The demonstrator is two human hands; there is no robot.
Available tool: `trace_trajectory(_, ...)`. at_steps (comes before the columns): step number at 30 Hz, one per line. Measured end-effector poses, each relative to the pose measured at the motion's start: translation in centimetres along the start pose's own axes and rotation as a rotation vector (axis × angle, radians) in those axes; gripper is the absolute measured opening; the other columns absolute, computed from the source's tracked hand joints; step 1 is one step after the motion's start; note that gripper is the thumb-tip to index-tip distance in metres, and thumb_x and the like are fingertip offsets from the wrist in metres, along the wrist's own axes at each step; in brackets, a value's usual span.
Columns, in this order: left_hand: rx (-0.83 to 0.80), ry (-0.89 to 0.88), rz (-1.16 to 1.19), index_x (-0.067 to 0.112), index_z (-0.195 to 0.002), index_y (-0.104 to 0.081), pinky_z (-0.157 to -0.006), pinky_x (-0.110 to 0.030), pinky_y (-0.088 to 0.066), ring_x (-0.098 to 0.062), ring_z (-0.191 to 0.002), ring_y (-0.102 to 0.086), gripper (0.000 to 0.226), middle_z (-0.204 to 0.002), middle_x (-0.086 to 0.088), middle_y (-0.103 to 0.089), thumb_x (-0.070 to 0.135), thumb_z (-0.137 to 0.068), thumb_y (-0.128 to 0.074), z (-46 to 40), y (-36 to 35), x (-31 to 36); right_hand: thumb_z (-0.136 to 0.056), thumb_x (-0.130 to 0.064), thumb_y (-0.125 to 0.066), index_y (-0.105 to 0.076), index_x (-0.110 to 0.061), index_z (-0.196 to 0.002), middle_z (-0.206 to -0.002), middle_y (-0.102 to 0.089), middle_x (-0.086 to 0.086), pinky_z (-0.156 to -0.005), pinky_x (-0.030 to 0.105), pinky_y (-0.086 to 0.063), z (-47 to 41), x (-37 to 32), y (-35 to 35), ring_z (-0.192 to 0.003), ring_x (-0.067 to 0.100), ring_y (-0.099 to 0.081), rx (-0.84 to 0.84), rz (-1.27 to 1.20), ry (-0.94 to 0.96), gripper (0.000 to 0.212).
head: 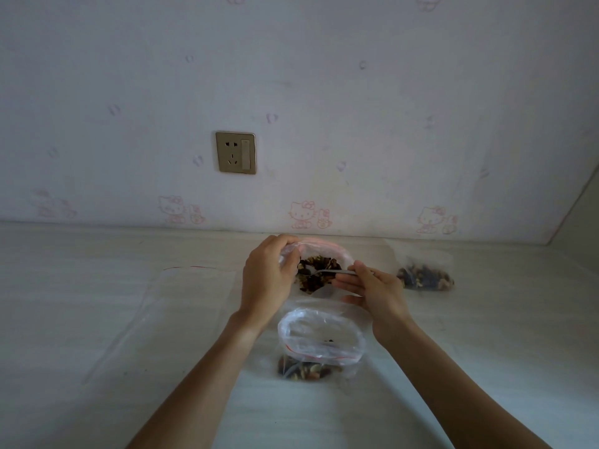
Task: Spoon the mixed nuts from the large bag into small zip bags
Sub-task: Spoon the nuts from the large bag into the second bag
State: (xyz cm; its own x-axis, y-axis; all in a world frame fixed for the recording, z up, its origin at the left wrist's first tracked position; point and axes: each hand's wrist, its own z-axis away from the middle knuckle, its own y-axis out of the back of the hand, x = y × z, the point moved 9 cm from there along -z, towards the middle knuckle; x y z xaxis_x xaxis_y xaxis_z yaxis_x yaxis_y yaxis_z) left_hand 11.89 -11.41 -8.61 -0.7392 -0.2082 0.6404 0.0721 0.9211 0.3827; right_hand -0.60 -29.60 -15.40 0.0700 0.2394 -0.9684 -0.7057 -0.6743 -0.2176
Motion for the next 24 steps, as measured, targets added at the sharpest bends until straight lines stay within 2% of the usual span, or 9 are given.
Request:
trace_trajectory(3,0.011,0.007,0.004,0.021,-0.107,-0.074,-0.082,-0.035,-0.060,-0.003,-0.097,-0.070,0.010,-0.102,0.011,-0.074,0.027,-0.099,-0.071,-0.1,0.2,0.0,-0.105,-0.024,-0.057,-0.071,0.000,-0.104,-0.091,-0.080,0.015,-0.066,0.036,-0.062,0.0,-0.3,0.6,-0.085,0.026,-0.079,-0.002,-0.007,0.006,0.028)
trace_trajectory(7,-0.005,0.037,-0.021,0.018,-0.115,-0.074,-0.090,-0.035,-0.059,-0.004,-0.104,-0.069,0.020,-0.110,0.009,-0.074,0.029,-0.099,-0.069,-0.4,0.5,-0.2,-0.106,-0.025,-0.057,-0.071,-0.001,-0.103,-0.089,-0.080,0.014,-0.059,0.031,-0.062,0.2,-1.7,1.6,-0.083,0.026,-0.079,0.010,0.021,0.047,0.028)
trace_trajectory(9,-0.040,0.052,-0.083,0.016,-0.124,-0.071,-0.098,-0.035,-0.055,-0.009,-0.112,-0.065,0.030,-0.120,0.005,-0.071,0.031,-0.098,-0.070,-0.7,0.7,0.1,-0.106,-0.025,-0.057,-0.072,-0.002,-0.102,-0.087,-0.080,0.013,-0.058,0.030,-0.062,0.6,-2.9,2.0,-0.083,0.026,-0.079,0.010,0.040,0.070,0.028)
trace_trajectory(11,-0.031,0.017,-0.164,0.017,-0.124,-0.070,-0.101,-0.032,-0.049,-0.013,-0.116,-0.061,0.031,-0.122,0.005,-0.069,0.031,-0.096,-0.072,-0.8,1.4,1.0,-0.106,-0.026,-0.057,-0.072,-0.002,-0.101,-0.087,-0.080,0.013,-0.057,0.030,-0.062,1.2,-4.3,2.4,-0.082,0.027,-0.079,-0.003,0.054,0.107,0.028)
trace_trajectory(13,-0.009,-0.033,-0.222,0.018,-0.116,-0.072,-0.099,-0.031,-0.045,-0.015,-0.114,-0.061,0.024,-0.117,0.006,-0.071,0.028,-0.094,-0.074,-0.4,2.5,2.2,-0.106,-0.026,-0.057,-0.072,-0.002,-0.099,-0.087,-0.080,0.014,-0.057,0.030,-0.062,2.1,-5.8,2.8,-0.082,0.029,-0.079,-0.025,0.058,0.148,0.029)
trace_trajectory(15,-0.035,-0.045,-0.221,0.019,-0.108,-0.074,-0.094,-0.031,-0.049,-0.015,-0.107,-0.063,0.016,-0.109,0.008,-0.072,0.024,-0.093,-0.075,0.6,3.3,2.8,-0.107,-0.027,-0.056,-0.070,-0.001,-0.101,-0.088,-0.079,0.016,-0.056,0.030,-0.062,3.1,-6.8,3.3,-0.081,0.031,-0.079,-0.056,0.057,0.172,0.030)
trace_trajectory(18,-0.092,-0.026,-0.162,0.022,-0.096,-0.074,-0.080,-0.033,-0.054,-0.009,-0.092,-0.064,0.006,-0.094,0.012,-0.069,0.027,-0.094,-0.071,2.6,4.4,3.5,-0.106,-0.027,-0.056,-0.069,0.001,-0.101,-0.088,-0.078,0.019,-0.054,0.031,-0.061,4.7,-7.3,3.9,-0.079,0.034,-0.078,-0.111,0.058,0.181,0.031)
trace_trajectory(21,-0.140,0.032,-0.149,0.028,-0.090,-0.073,-0.072,-0.030,-0.055,-0.004,-0.080,-0.065,0.020,-0.085,0.016,-0.068,0.045,-0.095,-0.066,4.5,5.3,3.6,-0.106,-0.026,-0.055,-0.069,0.000,-0.098,-0.086,-0.078,0.022,-0.052,0.031,-0.060,6.0,-6.8,4.3,-0.077,0.036,-0.078,-0.151,0.107,0.184,0.031)
trace_trajectory(24,-0.341,0.214,-0.122,0.035,-0.085,-0.074,-0.065,-0.020,-0.050,0.002,-0.076,-0.066,0.035,-0.081,0.022,-0.071,0.068,-0.090,-0.061,6.5,4.2,1.9,-0.106,-0.025,-0.054,-0.070,0.000,-0.093,-0.081,-0.078,0.019,-0.051,0.033,-0.060,7.1,-6.3,4.5,-0.073,0.035,-0.077,-0.183,0.197,0.240,0.032)
